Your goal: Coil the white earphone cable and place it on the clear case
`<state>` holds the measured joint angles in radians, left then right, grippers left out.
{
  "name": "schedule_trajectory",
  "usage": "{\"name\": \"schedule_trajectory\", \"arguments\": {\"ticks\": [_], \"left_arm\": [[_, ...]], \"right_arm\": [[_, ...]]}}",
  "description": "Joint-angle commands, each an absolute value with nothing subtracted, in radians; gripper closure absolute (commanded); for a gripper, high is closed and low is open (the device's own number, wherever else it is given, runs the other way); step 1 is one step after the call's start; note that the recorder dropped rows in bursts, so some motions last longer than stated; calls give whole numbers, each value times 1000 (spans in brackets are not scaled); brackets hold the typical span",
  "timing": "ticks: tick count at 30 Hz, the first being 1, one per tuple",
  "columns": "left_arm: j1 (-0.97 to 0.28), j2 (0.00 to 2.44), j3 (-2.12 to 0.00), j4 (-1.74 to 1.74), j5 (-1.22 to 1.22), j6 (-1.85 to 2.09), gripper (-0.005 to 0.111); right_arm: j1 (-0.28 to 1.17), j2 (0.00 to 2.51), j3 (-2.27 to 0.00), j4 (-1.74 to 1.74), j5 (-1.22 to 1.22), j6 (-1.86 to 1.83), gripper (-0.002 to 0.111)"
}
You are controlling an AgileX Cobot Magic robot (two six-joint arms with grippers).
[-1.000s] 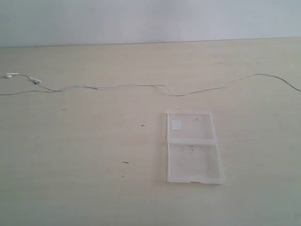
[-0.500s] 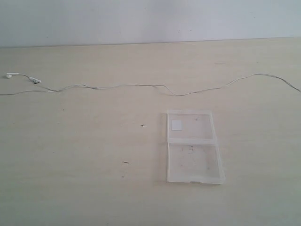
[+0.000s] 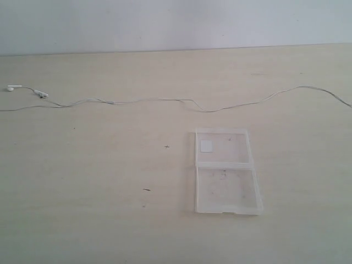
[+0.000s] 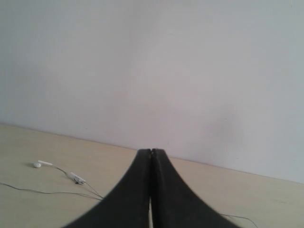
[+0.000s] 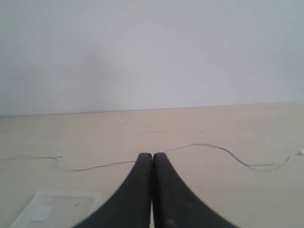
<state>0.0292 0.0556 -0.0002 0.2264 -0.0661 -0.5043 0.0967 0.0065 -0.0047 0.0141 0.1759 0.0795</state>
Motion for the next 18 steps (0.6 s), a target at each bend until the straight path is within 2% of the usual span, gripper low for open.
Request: {"name": "schedule_trajectory", "arguments": {"ticks": [1, 5, 7, 12, 18], "left_arm": [[32, 55, 0, 226, -78, -510, 107], [32, 55, 0, 226, -78, -535, 107], [32, 55, 0, 226, -77, -541, 107], [32, 53, 0, 226, -77, -557, 107], [32, 3, 0, 226, -41, -559, 107]], "right_arm": [[92, 0, 0, -108, 89, 30, 108], [92, 0, 0, -112, -7, 28, 108], [92, 0, 0, -96, -155, 54, 108], [92, 0, 0, -47, -393, 432, 108], [92, 0, 0, -35, -473, 591, 108]]}}
